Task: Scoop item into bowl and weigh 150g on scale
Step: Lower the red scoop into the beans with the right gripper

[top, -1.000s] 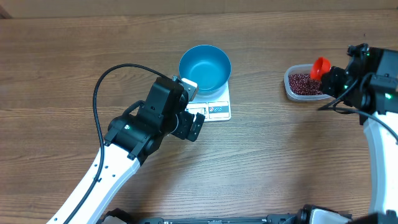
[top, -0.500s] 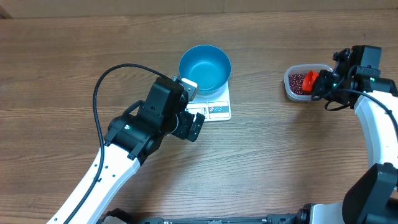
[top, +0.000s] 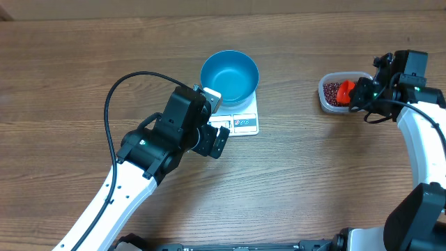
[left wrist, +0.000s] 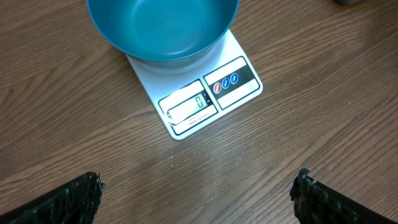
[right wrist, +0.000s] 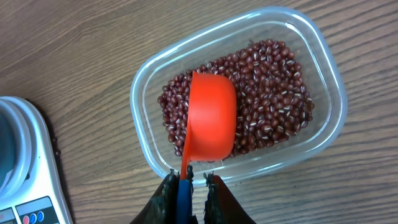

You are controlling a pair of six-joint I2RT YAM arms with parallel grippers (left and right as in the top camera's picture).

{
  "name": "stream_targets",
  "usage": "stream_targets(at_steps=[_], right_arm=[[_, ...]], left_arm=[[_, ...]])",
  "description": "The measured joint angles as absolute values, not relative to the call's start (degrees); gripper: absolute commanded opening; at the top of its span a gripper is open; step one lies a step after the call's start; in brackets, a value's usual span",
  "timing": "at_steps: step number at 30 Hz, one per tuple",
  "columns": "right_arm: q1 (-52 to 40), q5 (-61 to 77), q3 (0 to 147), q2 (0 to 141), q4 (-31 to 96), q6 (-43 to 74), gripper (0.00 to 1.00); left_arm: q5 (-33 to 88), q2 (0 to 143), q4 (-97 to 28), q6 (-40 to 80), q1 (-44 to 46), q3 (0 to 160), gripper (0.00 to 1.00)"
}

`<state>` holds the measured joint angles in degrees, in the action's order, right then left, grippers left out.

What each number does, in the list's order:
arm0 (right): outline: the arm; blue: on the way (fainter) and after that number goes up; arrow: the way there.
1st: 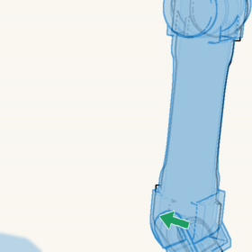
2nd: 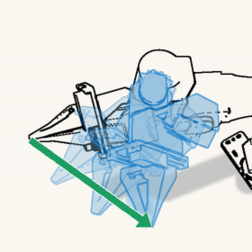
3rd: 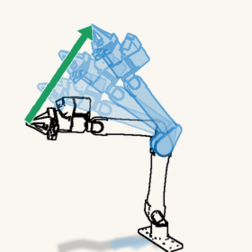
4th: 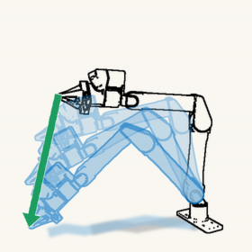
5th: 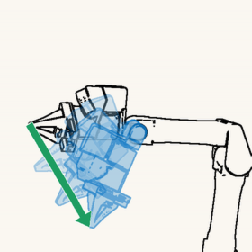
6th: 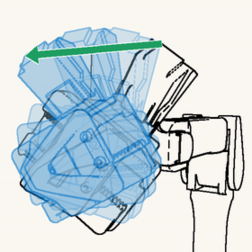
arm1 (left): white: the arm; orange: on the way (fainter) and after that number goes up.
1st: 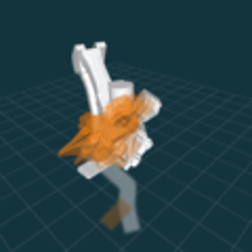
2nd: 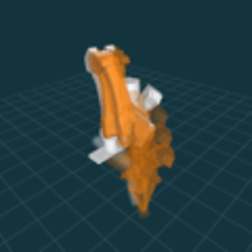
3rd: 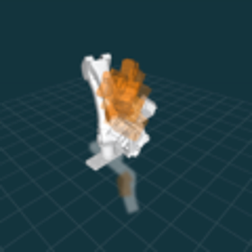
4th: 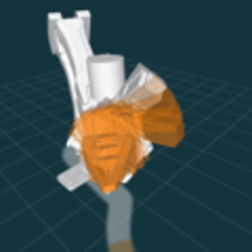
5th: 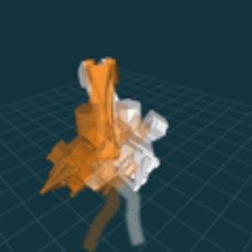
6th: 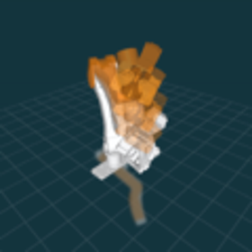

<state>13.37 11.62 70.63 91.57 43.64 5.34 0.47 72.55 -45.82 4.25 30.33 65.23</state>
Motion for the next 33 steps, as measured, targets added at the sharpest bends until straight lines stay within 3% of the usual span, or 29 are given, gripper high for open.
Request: stream_targets(at_steps=[33], right_arm=[[13.37, 11.62, 70.63, 91.57, 38.28, 5.76, 0.15]], left_arm=[[0.47, 72.55, -45.84, 4.25, 30.33, 65.23, 1.0]])
